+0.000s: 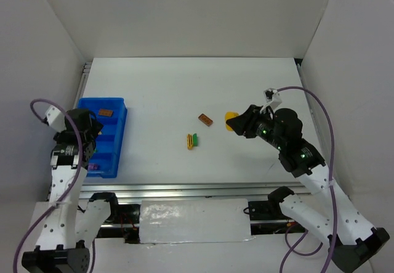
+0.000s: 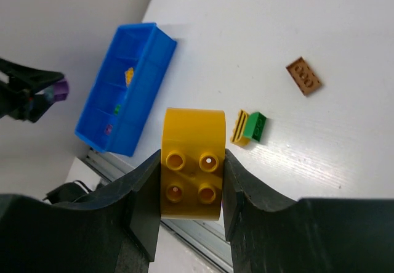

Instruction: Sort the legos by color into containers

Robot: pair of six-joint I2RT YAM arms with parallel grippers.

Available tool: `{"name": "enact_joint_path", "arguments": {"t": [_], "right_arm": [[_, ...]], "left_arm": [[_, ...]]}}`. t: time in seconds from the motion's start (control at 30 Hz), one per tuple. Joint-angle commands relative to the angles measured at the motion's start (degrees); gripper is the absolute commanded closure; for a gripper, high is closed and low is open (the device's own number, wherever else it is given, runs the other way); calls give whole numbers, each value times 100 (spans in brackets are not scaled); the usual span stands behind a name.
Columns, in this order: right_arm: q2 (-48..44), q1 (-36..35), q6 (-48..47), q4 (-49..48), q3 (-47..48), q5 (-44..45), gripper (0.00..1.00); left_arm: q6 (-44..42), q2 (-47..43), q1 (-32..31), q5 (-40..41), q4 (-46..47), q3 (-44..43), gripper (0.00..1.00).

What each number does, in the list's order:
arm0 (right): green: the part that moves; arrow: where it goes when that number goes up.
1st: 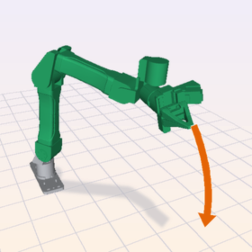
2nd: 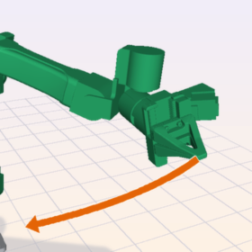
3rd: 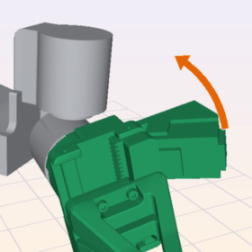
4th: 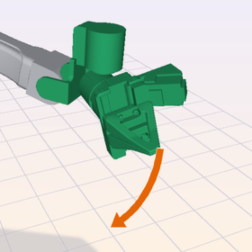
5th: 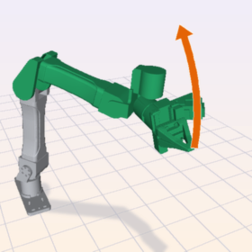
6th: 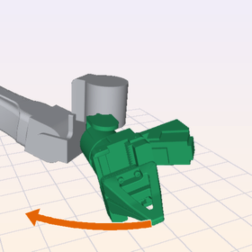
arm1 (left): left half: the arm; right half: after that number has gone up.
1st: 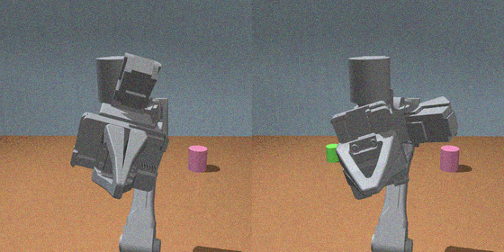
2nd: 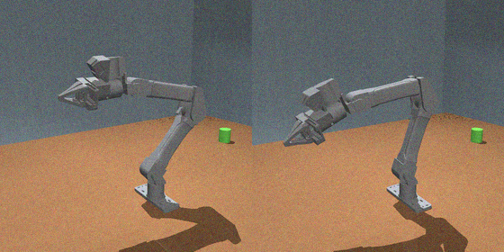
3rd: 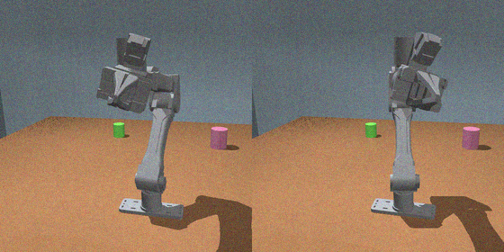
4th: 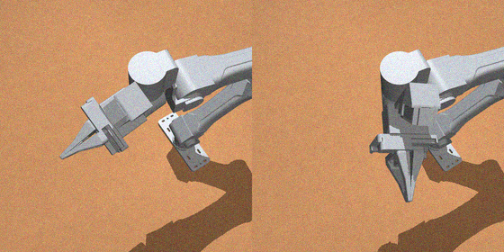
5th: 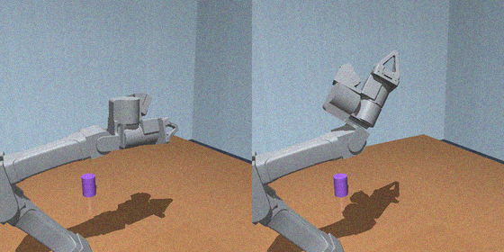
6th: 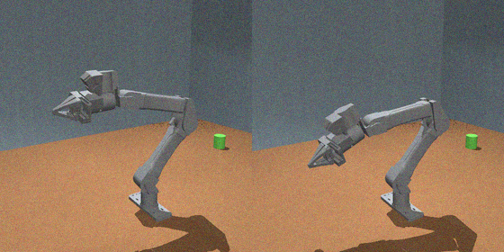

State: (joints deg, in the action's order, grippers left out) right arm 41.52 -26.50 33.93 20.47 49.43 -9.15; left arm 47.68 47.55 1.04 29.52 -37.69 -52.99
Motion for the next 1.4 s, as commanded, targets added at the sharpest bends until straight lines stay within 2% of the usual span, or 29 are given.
{"name": "enact_joint_path", "arguments": {"t": [0.0, 0.13, 0.3, 0.53, 0.87, 1.37], "right_arm": [[119, 57, -168, -333, -109, -201, 100], [6, 57, -176, -447, -241, -438, 100], [-30, 57, -159, -526, -302, -675, 100], [-82, 57, -203, -500, -293, -764, 100], [-74, 66, -220, -456, -241, -659, 100], [-118, 57, -256, -403, -206, -597, 100]], "left_arm": [[1189, -18, 631, 633, -976, 254, 100], [1093, 411, 1082, 520, -661, 649, 100], [1331, 457, 1109, 231, -127, 1308, 100], [1454, 501, 1118, -43, 403, 1634, 100], [1727, 281, 1118, 335, 34, 1704, 100], [1604, 237, 1109, 300, 174, 1801, 100]]}}
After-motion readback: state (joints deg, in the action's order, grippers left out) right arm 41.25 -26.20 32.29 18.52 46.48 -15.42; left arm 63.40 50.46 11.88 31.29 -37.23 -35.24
